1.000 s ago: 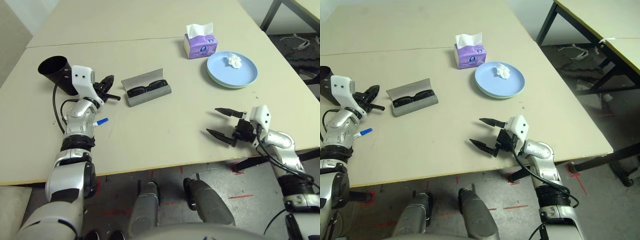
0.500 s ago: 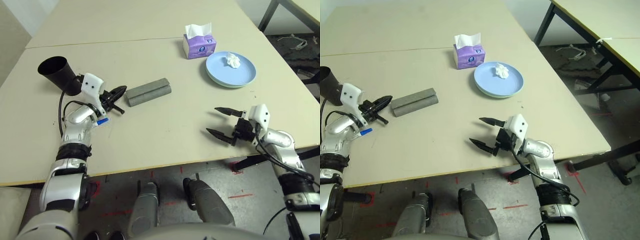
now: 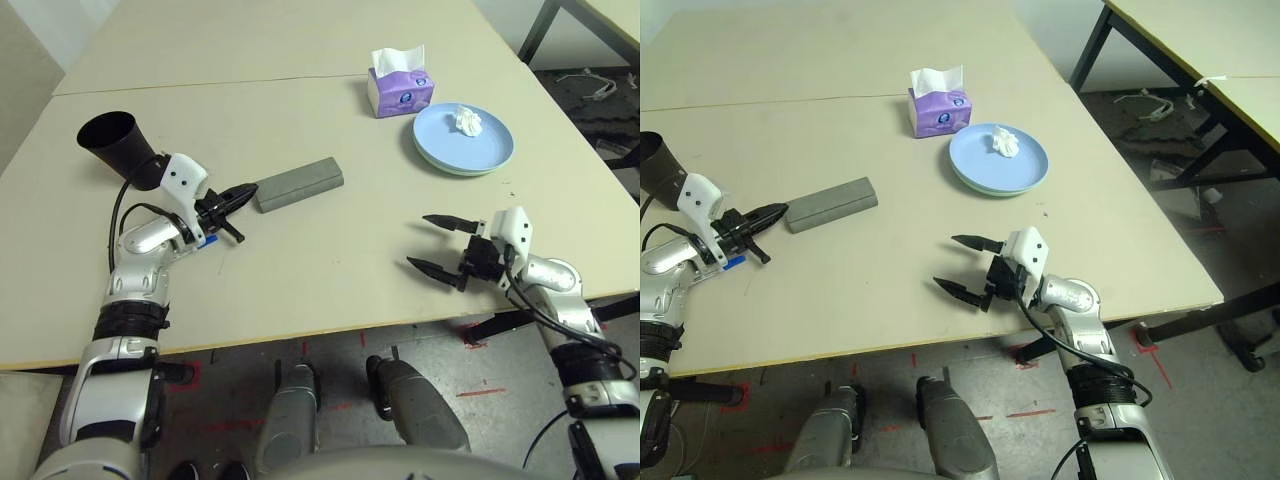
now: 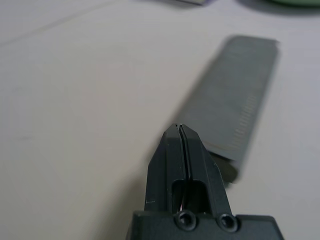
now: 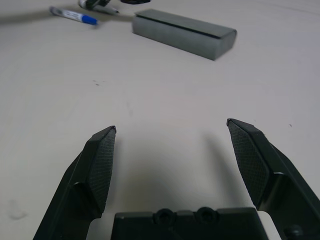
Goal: Organize and tidy the items on the table.
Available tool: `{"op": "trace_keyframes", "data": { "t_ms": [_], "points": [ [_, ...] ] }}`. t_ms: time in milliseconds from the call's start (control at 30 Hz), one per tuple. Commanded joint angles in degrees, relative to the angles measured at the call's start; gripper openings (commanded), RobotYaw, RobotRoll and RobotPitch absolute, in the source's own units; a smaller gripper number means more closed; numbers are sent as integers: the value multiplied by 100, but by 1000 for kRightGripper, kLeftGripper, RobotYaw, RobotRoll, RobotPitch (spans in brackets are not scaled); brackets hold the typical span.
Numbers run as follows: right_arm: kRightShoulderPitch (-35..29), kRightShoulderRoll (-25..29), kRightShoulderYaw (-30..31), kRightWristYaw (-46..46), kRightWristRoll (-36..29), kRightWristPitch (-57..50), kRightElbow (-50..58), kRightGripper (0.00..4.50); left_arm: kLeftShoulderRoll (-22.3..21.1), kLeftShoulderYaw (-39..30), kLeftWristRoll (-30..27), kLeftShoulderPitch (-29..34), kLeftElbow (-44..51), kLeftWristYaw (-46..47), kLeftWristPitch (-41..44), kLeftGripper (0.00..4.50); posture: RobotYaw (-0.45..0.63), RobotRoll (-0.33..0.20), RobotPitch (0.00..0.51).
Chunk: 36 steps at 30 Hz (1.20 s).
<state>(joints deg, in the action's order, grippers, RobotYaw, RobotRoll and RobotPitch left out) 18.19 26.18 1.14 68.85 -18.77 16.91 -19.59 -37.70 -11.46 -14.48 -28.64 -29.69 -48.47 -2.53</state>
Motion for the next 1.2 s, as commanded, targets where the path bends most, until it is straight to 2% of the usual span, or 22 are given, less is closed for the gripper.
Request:
{"op": "trace_keyframes", "data": {
  "t_ms": [33,233,333,533,667,733,800,967,1200],
  "points": [
    [167,-26,244,649,-186,146,21,4500,-272,-253,-277,287,586,-99,466,52,-167,0,211],
    [661,-116,613,1541,-209,383,-118,4500,-733,-386,-603,1149,1823,-446,1218,52,-139,0,215],
    [1109,-258,762,1902,-266,332,-260,4500,-1347,-581,-714,1847,2578,-733,1780,52,-106,0,217],
    [1460,-257,1087,2356,-415,462,-304,4500,-2768,-1149,-583,2886,3104,-1350,2614,1877,-58,0,217],
    [1654,-381,1142,2365,-489,391,-424,4500,-3521,-1356,-357,3317,3008,-1798,2787,3194,-41,0,216],
    [1720,-456,1136,2365,-464,390,-500,4500,-3762,-1334,-271,3450,2926,-1981,2824,3836,-46,0,217],
    [1701,-509,1132,2365,-428,387,-497,4500,-3827,-1207,-214,3425,2860,-2020,2824,4481,-54,0,218],
    [1516,-526,1120,2311,-377,315,-299,4500,-3699,-654,19,3129,2609,-1931,2719,4481,-78,0,220],
    [1333,-456,1098,2104,-302,195,20,4500,-3142,220,515,2187,1688,-1667,2132,4481,-120,0,215]
  ]
}}
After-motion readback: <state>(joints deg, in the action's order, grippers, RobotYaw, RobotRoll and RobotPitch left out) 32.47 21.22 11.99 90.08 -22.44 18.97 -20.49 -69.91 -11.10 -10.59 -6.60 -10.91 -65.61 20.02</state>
